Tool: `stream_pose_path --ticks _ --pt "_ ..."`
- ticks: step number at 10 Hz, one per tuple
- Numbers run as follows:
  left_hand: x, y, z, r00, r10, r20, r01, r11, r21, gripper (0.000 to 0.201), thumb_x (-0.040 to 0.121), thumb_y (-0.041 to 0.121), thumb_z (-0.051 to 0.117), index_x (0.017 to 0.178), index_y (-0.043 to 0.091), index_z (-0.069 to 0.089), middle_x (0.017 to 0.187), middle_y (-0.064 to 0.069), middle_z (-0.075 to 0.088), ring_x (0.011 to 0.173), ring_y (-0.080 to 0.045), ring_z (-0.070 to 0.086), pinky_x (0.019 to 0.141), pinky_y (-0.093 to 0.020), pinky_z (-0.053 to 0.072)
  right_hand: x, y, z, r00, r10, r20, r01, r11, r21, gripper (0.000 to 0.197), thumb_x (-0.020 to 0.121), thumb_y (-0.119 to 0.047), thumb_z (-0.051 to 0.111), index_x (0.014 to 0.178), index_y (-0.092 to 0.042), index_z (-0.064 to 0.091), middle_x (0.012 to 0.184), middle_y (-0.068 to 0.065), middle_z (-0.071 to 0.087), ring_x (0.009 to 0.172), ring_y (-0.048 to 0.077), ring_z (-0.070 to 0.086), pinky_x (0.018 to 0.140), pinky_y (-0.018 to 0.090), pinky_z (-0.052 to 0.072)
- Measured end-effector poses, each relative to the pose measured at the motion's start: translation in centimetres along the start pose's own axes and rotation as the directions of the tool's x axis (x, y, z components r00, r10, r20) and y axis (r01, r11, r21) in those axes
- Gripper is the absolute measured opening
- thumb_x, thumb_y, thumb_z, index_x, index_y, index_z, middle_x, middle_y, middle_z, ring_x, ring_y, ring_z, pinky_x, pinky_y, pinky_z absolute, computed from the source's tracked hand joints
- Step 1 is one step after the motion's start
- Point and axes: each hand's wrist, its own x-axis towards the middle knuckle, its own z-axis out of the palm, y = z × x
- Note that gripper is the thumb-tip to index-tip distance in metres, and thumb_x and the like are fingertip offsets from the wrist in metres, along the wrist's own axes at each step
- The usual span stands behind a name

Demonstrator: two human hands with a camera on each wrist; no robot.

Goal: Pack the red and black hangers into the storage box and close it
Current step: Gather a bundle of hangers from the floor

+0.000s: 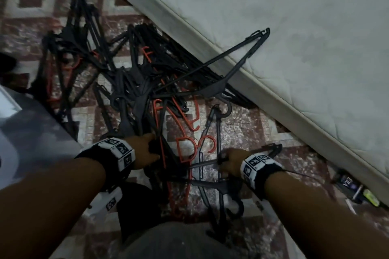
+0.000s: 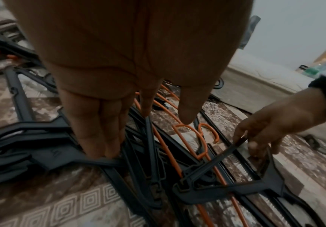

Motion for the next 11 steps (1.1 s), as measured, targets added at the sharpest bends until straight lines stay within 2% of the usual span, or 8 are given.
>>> stream_pose_path --ticks 3,5,6,7,8,9,10,11 --pt "0.8 -0.6 1.3 0.982 0.075 -0.171 -0.114 0.966 -0.231 0.058 0.098 0.043 0.052 0.149 0.021 0.036 0.15 -0.006 0.043 0.134 -0.025 0.045 0.104 -0.027 0.037 1.4 -6.5 -1.5 0.932 -0.066 -0.356 0.112 0.988 0.11 0.031 0.097 -0.03 0.05 0.113 -0.011 0.067 0.115 0.012 0.065 0.096 0.027 0.062 0.08 0.029 0.05" --pt "0.8 -1.0 0.7 0.965 0.16 -0.21 -0.203 0.957 -0.206 0.057 0.098 0.045 0.049 0.151 0.029 0.033 0.153 0.0 0.04 0.134 -0.021 0.044 0.105 -0.025 0.036 1.7 -10.2 -0.9 0.927 -0.261 -0.271 0.294 0.951 0.091 0.07 0.093 -0.034 0.056 0.155 -0.03 0.023 0.154 0.006 0.034 0.137 0.028 0.042 0.11 0.031 0.036" --pt "0.7 -1.7 0.7 0.969 0.198 -0.15 -0.215 0.971 -0.108 0.051 0.098 0.044 0.048 0.147 0.03 0.041 0.147 0.002 0.048 0.133 -0.021 0.047 0.104 -0.026 0.036 1.6 -10.3 -1.6 0.911 -0.288 -0.297 0.335 0.934 0.122 0.064 0.094 -0.036 0.057 0.152 -0.035 0.03 0.15 0.001 0.044 0.129 0.024 0.051 0.104 0.031 0.043" --pt "0.6 -2.6 0.5 0.952 0.13 -0.276 -0.178 0.972 -0.156 0.033 0.097 0.042 0.052 0.122 0.023 0.059 0.117 -0.003 0.065 0.109 -0.025 0.061 0.086 -0.029 0.048 1.7 -9.9 -3.6 0.828 -0.236 -0.509 0.279 0.96 0.009 0.035 0.094 -0.036 0.053 0.128 -0.029 0.057 0.119 0.004 0.064 0.105 0.026 0.062 0.082 0.032 0.052" --pt "1.1 -3.6 -0.4 0.842 -0.104 -0.529 -0.061 0.957 -0.285 0.026 0.094 0.037 0.055 0.101 0.012 0.058 0.101 -0.011 0.062 0.095 -0.03 0.061 0.071 -0.029 0.044 2.3 -10.1 -7.1 0.576 -0.251 -0.778 0.22 0.964 -0.148 0.035 0.089 -0.036 0.058 0.12 -0.019 0.059 0.116 0.012 0.054 0.107 0.035 0.053 0.085 0.038 0.045" --pt "2.2 -4.7 -1.4 0.75 -0.302 -0.588 0.085 0.926 -0.367 0.037 0.094 0.036 0.051 0.116 0.007 0.056 0.12 -0.017 0.053 0.113 -0.034 0.049 0.087 -0.037 0.042 3.7 -10.9 -11.4 0.548 -0.175 -0.818 -0.04 0.971 -0.234 0.063 0.082 -0.047 0.063 0.136 -0.02 0.046 0.138 0.017 0.044 0.124 0.039 0.043 0.098 0.05 0.039" --pt "3.5 -5.9 -1.6 0.8 -0.488 -0.348 0.221 0.78 -0.586 0.071 0.092 0.044 0.054 0.146 0.006 0.029 0.147 -0.02 0.035 0.13 -0.037 0.04 0.1 -0.041 0.039 5.3 -11.8 -14.0 0.77 -0.021 -0.638 -0.217 0.931 -0.293 0.069 0.085 -0.061 0.057 0.139 -0.021 0.043 0.139 0.015 0.049 0.129 0.037 0.041 0.102 0.053 0.037" --pt "4.8 -6.2 -0.5 0.828 -0.528 -0.189 0.264 0.664 -0.7 0.081 0.087 0.04 0.066 0.148 0.0 0.03 0.148 -0.023 0.039 0.134 -0.038 0.042 0.108 -0.042 0.037 6.5 -11.8 -13.5 0.853 -0.038 -0.521 -0.176 0.918 -0.356 0.06 0.087 -0.061 0.055 0.135 -0.025 0.05 0.135 0.01 0.051 0.129 0.038 0.038 0.099 0.052 0.041"
